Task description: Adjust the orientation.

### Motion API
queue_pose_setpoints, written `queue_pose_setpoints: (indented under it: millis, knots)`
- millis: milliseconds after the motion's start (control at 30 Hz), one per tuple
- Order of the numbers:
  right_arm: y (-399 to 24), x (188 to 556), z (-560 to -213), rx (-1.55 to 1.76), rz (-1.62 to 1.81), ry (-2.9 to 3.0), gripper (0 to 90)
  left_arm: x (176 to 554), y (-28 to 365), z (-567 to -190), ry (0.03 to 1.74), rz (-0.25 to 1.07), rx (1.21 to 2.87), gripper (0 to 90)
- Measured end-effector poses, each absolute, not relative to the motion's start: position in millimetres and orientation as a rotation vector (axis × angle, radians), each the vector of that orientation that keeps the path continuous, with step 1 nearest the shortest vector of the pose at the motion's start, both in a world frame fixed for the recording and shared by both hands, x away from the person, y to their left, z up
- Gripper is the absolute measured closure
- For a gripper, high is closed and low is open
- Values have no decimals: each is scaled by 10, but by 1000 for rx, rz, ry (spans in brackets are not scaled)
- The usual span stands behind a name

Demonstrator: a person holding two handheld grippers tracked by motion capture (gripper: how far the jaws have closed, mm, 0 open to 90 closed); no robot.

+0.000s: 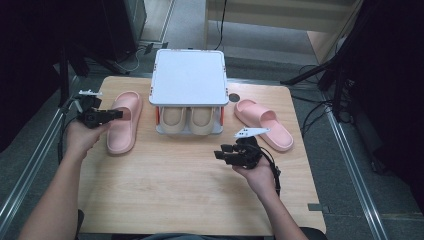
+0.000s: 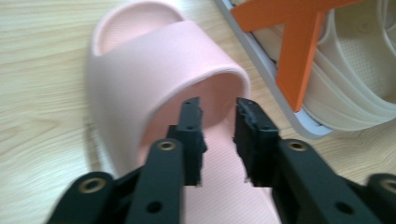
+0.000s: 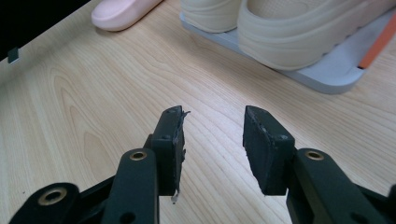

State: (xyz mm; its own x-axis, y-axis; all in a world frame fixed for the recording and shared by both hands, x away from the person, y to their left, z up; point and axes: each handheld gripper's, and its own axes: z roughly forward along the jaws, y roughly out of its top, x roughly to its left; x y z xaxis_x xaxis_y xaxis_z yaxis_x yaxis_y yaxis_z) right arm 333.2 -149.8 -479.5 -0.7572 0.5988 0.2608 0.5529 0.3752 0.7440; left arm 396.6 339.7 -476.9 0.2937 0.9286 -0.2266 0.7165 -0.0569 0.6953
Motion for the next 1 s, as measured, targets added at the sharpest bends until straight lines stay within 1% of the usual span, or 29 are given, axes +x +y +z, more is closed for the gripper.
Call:
queue_pose_setpoints:
  millis: [67,100,133,167,333,500,633,1000]
  knots:
    - [-1466,3347,-4793,1055,1352,2571,589,3923,3445,-4749,1495,381,1817,647]
    - [-1430,3358,-4790,1046,1353,2580,588,3904,3467,-4741,1500,386,1813,613]
    - [-1430,3358,-4790,1046,1353,2580,588,3893,3482,-4742,1503,395,1808,613]
    - [-1419,3365,-4791,1036,1352,2586,588,3877,3509,-4740,1509,406,1811,594]
    - [-1363,3391,-4802,1024,1349,2604,587,3857,3649,-4823,1535,442,1780,464]
    - [-1381,3381,-4798,1034,1340,2598,587,3914,3732,-4939,1581,402,1777,449]
    - [-1403,3367,-4802,1050,1330,2597,587,3977,3736,-5025,1591,414,1778,448]
    - [-1521,3281,-4811,1088,1324,2558,587,4177,3647,-5094,1603,430,1791,465]
